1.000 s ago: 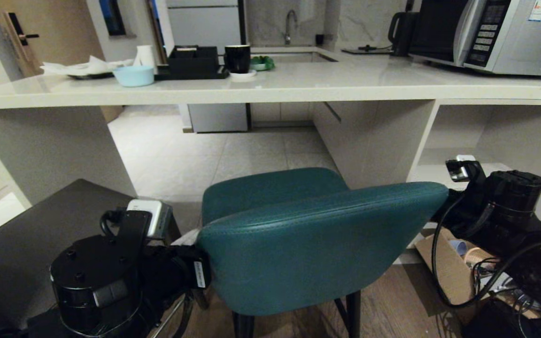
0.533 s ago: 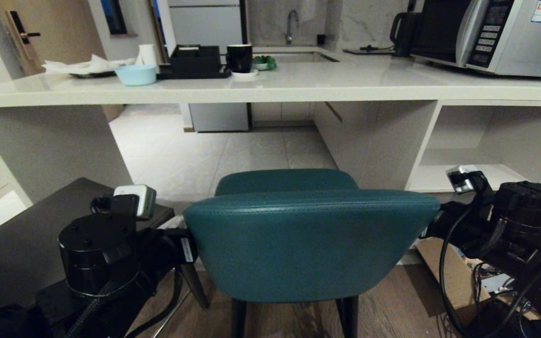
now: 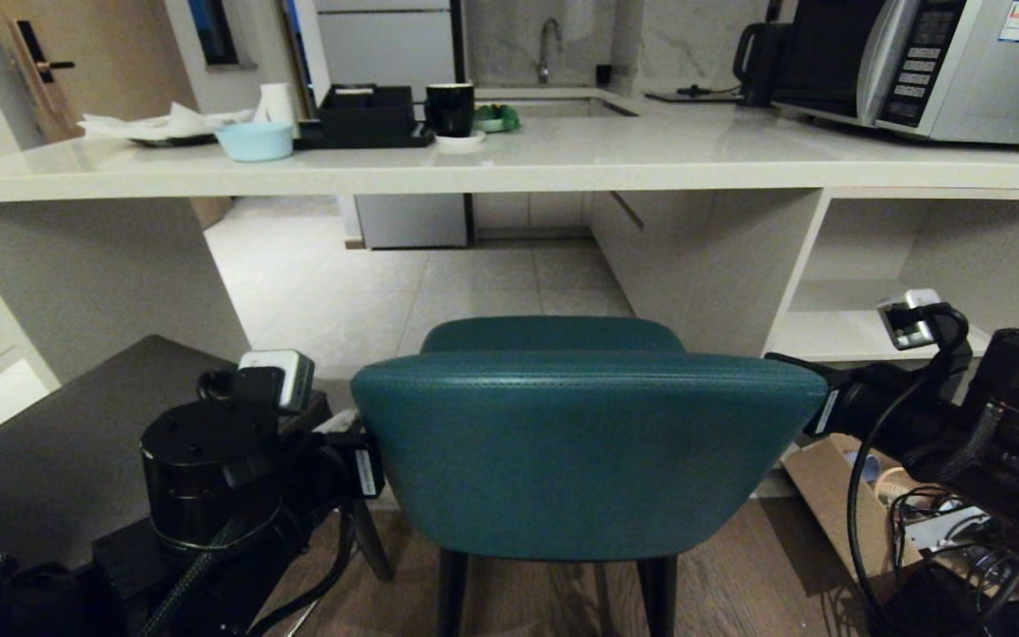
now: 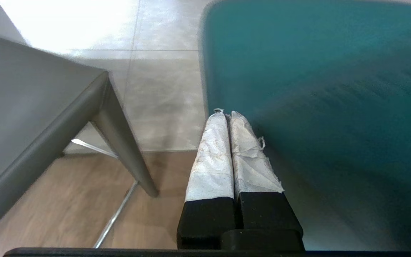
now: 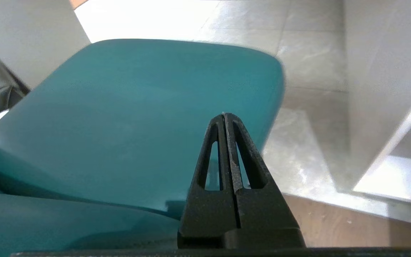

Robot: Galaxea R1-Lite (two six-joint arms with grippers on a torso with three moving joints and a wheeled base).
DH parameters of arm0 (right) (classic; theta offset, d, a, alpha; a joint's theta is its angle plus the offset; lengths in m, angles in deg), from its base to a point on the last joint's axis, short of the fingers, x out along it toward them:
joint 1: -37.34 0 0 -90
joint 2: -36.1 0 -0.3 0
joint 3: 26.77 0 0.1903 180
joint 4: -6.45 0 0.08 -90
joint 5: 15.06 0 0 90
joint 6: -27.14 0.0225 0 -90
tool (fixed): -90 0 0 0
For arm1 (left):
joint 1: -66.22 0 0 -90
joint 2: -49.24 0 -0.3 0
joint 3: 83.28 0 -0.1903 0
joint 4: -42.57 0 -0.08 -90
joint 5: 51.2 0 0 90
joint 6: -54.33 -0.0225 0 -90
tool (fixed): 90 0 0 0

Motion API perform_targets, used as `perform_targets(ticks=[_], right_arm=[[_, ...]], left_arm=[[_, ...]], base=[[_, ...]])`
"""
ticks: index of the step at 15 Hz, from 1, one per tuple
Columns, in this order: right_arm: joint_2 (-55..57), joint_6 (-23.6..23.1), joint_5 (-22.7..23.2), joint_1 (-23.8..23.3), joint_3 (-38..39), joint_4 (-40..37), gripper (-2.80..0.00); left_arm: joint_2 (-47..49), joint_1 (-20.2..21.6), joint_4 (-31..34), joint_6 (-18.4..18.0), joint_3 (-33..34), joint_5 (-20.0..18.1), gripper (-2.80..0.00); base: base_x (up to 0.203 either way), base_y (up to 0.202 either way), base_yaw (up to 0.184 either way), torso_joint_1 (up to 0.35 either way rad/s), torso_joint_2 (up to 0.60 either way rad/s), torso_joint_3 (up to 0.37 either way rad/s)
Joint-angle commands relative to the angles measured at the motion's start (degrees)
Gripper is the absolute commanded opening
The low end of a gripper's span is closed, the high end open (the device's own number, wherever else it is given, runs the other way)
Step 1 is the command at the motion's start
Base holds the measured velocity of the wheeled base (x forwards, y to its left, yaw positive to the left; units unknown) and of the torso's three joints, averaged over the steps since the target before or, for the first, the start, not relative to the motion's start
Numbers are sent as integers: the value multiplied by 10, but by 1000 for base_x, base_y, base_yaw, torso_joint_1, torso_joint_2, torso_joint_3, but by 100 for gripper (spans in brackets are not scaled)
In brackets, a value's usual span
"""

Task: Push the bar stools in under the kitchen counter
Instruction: Push the blue chair back under the dining table

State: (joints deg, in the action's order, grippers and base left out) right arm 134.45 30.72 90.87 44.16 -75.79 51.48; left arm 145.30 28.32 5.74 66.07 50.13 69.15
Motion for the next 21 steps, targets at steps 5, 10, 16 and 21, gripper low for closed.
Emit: perform_targets(ticks=[5,10,16,21], right_arm=[[-134,-1,-6,-42,67,-62,-280],[-307,1,-6,55,74,-261,-280],[-259,15,-8,90,66,-282,-280],[-198,25,-5,90,50,-277,-280]], left_arm=[[-46,-7,-5,4,48,8,-280],[-30,-30,-6,6,37,-5,-280],[22,-32,-37,6,14,-6,-280],[65,-42,-91,4,8,-12,-280]], base=[[0,0,0,0,0,0],[0,0,0,0,0,0],[0,0,0,0,0,0],[0,0,0,0,0,0]])
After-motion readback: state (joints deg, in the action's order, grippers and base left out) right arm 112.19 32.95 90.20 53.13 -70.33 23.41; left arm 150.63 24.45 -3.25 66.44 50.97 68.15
